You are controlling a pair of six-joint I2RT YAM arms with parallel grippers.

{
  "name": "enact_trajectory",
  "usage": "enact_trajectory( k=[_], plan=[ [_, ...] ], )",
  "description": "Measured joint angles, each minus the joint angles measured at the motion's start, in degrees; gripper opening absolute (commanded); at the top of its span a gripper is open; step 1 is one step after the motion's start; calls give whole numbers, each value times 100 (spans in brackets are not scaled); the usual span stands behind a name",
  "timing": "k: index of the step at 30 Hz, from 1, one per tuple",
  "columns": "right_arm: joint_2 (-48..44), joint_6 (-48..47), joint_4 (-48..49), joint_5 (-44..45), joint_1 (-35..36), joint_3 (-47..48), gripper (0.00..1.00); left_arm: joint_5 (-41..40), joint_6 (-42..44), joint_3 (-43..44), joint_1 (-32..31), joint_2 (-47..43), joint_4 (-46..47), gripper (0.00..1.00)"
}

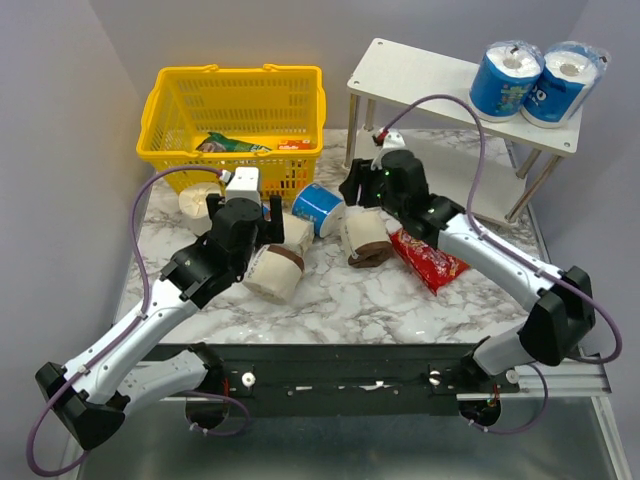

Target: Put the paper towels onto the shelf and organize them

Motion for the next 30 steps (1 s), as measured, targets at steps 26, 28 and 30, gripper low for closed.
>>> enact_trajectory(
  k=[26,28,30],
  plan=[
    [1744,4271,922,2409,1257,-431,82,-256,-44,-120,0,-254,122,99],
    [1818,4356,927,2452,1257,-372,82,-256,-46,-120,0,-256,125,99],
    [1904,4463,927,2481,1257,-284,82,-256,-46,-120,0,-256,125,99]
  ],
)
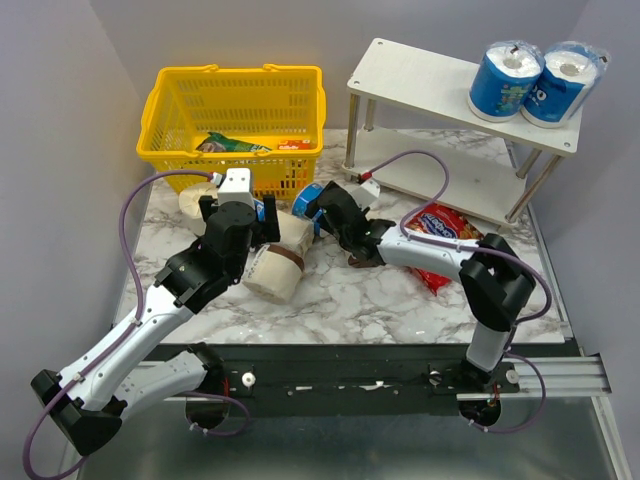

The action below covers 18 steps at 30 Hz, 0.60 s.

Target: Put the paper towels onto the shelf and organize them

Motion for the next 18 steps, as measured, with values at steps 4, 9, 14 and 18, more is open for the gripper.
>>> enact_trajectory(
  k=[4,9,14,18],
  plan=[
    [247,243,-48,107,0,221,82,0,0,0,0,0,-2,99],
    [566,643,-367,297,0,466,83,2,-4,0,0,0,0,99],
    [695,863,-645,481,7,474,85,2,-22,0,0,0,0,99],
    [745,892,-737,623,7,492,86,4,-26,-4,0,0,2,99]
  ],
)
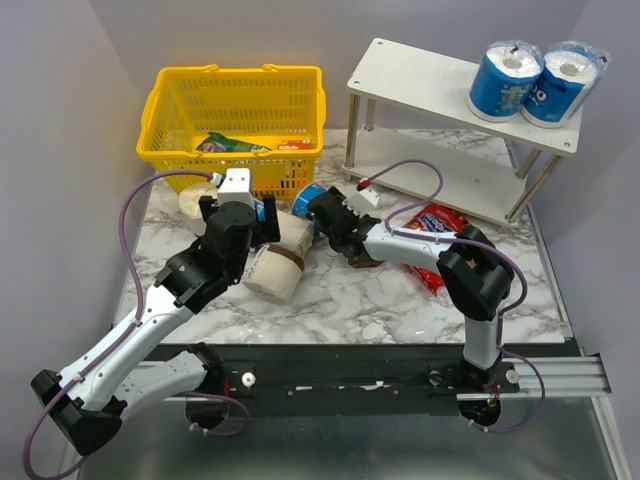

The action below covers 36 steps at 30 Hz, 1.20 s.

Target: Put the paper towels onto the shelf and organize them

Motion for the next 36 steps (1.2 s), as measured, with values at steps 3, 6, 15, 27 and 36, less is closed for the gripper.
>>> enact_trajectory(
  k=[3,6,15,27,36],
  plan=[
    [98,-129,35,55,0,103,87,0,-15,-15,0,0,0,99],
    [160,-308,251,48,-2,101,87,0,-20,-26,0,0,0,99],
    [232,-754,1134,-122,-92,-63,86,0,-22,-26,0,0,0,99],
    [127,-1700,3038,-450,-127,-1152,32,2,-24,-26,0,0,0,99],
    [-887,-3482,2686,-579,-127,-1611,29,0,-22,-26,2,0,0,99]
  ],
)
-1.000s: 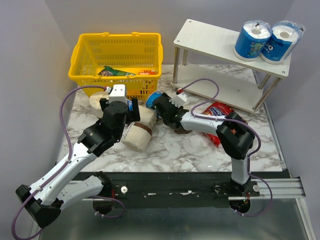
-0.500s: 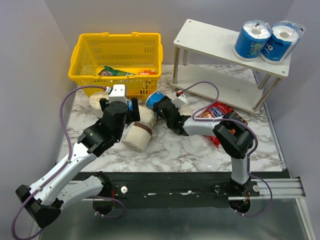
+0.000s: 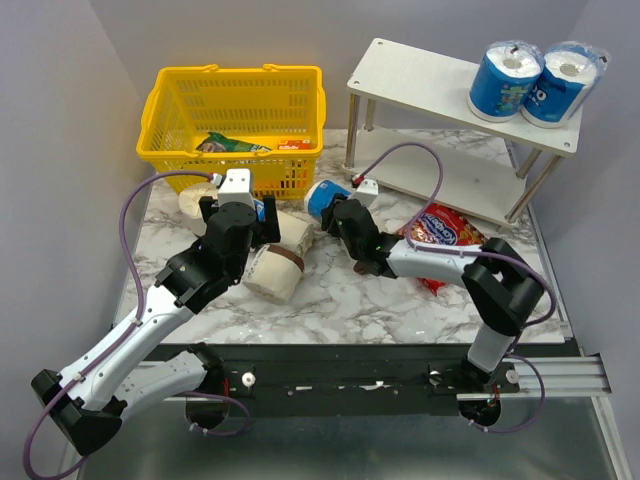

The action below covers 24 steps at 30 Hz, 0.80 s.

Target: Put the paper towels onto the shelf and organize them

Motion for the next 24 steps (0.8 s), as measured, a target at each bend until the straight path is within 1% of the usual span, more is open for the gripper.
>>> enact_trajectory(
  k=[6,10,13,18,24],
  plan=[
    [-1040,-1473,-881,-243,0,61,30,0,2,0,-2,0,0,99],
    [-1685,-2538,-1668,-415,0,413,33,0,2,0,-2,-17,0,99],
    [-1996,-3366,-2387,-599,0,935,35,-2,2,0,-2,-35,0,99],
    [-2271,-4771,-3556,-789,0,2192,38,-4,4,0,-2,-52,0,99],
    [-2288,-6345,-4286,-525,-131,3482,38,-2,4,0,-2,-105,0,99]
  ],
)
